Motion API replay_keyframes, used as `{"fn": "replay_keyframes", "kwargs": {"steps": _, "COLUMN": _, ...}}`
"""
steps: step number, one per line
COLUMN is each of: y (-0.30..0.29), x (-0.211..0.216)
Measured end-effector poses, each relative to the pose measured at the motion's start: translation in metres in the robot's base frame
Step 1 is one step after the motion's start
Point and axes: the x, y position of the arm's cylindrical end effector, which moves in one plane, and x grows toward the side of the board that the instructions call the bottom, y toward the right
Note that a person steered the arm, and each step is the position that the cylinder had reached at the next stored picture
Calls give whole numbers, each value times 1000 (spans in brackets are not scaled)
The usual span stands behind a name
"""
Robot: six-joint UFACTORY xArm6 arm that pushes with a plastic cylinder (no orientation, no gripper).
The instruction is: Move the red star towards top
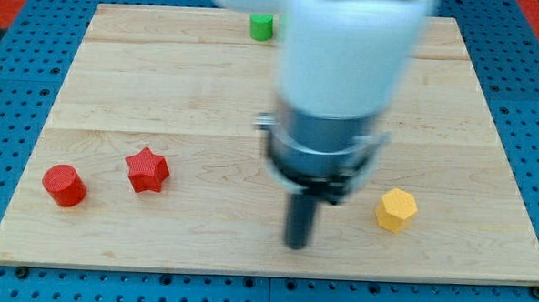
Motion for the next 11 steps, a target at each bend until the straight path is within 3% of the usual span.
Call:
{"fn": "replay_keyframes", "kwargs": {"steps": 1, "y": -88, "x": 0}}
{"fn": "replay_keyframes", "kwargs": {"steps": 2, "y": -93, "x": 1}}
{"fn": "replay_keyframes", "kwargs": {"steps": 3, "y": -119, "x": -19}}
{"fn": "replay_keyframes", "kwargs": {"steps": 4, "y": -173, "x": -66}}
{"fn": "replay_keyframes", "kwargs": {"steps": 6, "y": -168, "x": -90}}
{"fn": "replay_keyframes", "kwargs": {"steps": 9, "y": -53, "x": -176}}
{"fn": "replay_keyframes", "kwargs": {"steps": 10, "y": -50, "x": -185}}
{"fn": "replay_keyframes", "kwargs": {"steps": 11, "y": -30, "x": -219}}
